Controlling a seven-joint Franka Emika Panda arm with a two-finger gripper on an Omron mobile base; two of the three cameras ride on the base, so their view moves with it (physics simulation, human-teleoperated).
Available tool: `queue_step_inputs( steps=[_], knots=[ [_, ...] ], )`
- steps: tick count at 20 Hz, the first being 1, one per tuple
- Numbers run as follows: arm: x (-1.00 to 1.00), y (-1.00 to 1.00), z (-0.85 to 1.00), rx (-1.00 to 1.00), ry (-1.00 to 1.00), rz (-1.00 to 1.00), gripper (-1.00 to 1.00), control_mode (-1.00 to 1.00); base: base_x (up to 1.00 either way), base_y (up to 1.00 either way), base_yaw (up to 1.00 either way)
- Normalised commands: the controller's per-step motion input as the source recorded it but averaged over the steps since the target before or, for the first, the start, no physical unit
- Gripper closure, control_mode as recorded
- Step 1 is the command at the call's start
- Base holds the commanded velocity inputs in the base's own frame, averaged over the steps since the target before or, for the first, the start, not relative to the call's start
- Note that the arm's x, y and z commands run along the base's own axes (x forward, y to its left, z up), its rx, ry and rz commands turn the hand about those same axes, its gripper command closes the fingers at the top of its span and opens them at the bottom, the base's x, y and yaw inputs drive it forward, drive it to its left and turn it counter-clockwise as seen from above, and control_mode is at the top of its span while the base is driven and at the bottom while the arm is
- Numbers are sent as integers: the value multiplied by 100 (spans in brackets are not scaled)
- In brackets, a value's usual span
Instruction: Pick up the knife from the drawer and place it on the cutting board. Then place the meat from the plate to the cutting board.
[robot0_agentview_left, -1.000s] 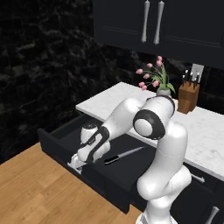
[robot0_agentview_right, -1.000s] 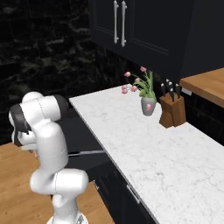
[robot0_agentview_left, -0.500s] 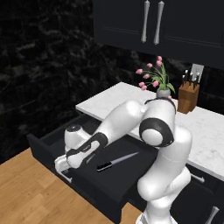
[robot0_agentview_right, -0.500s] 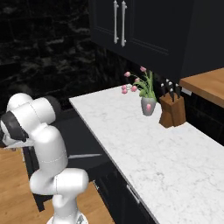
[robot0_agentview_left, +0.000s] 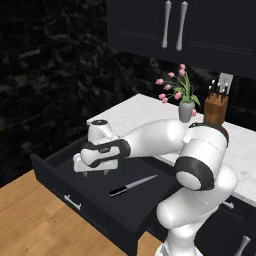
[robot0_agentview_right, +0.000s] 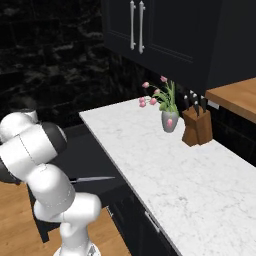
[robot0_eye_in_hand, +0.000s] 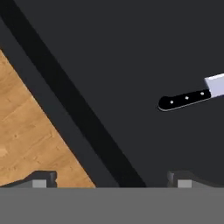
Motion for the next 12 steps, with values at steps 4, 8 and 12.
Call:
queue_step_inputs(
  steps=[4, 8, 12],
  knots=[
    [33, -75, -35, 8, 21, -59, -100, -100, 0, 0, 0],
    [46, -27, -61, 2, 8, -57, -100, -100, 0, 0, 0],
    [40, 0, -61, 0, 0, -63, -100, -100, 0, 0, 0]
  ],
)
